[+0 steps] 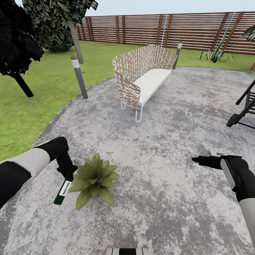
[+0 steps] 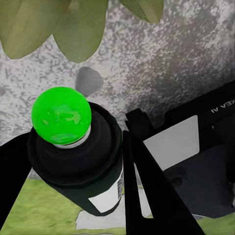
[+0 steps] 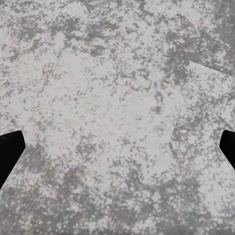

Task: Pick up the pesticide atomizer in the garden and spray insectifuge to fully cover both potted plants in the garden.

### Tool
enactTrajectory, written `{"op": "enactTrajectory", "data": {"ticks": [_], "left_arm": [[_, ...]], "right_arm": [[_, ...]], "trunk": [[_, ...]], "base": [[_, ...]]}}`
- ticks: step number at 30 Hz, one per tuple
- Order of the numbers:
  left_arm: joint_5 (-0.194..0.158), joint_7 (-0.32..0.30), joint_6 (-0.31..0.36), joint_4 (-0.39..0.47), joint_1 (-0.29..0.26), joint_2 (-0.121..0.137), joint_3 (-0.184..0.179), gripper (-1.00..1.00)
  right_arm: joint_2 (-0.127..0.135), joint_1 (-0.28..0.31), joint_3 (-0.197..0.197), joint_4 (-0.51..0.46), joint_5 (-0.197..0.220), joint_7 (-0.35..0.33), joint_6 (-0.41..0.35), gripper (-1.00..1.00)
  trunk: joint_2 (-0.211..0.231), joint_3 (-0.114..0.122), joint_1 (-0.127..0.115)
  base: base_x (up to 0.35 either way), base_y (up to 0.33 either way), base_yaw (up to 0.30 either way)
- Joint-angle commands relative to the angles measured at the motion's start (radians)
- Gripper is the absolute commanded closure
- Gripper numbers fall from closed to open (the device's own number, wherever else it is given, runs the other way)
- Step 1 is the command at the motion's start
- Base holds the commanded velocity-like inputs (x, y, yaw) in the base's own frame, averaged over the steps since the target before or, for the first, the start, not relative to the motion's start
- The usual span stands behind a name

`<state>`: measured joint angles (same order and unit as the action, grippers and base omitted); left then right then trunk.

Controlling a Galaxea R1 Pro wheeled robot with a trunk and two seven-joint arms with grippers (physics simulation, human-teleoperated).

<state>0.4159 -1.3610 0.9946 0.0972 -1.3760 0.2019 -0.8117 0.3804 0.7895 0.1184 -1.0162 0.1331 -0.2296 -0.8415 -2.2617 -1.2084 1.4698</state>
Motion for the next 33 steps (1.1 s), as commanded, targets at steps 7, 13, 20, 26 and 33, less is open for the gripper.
{"op": "enactTrajectory", "data": {"ticks": [7,13,20,26,33], "left_arm": [[0.011,-0.009,0.010,0.003,0.000,0.001,0.004,1.00],[0.008,-0.009,0.010,0.003,0.000,0.000,0.007,1.00],[0.003,-0.010,0.011,0.004,0.000,-0.005,0.010,1.00],[0.003,-0.010,0.011,0.004,-0.001,-0.005,0.009,1.00],[0.003,-0.002,0.010,0.004,-0.001,-0.002,0.007,1.00]], "right_arm": [[0.000,0.000,0.001,-0.001,0.005,0.000,-0.005,-1.00],[0.000,0.000,0.001,-0.001,0.005,0.000,-0.005,-1.00],[0.000,0.000,0.001,-0.001,0.005,0.000,-0.005,-1.00],[0.000,0.000,0.001,-0.001,0.005,0.000,-0.005,-1.00],[0.000,0.000,0.001,-0.001,0.005,0.000,-0.005,-1.00]], "trunk": [[0.000,-0.001,0.000],[0.000,-0.001,0.000],[0.000,-0.001,0.000],[0.000,-0.001,0.000],[0.000,-0.001,0.000]], "base": [[0.000,0.000,0.000],[0.000,0.000,0.000],[0.000,0.000,0.000],[0.000,0.000,0.000],[0.000,0.000,0.000]]}}
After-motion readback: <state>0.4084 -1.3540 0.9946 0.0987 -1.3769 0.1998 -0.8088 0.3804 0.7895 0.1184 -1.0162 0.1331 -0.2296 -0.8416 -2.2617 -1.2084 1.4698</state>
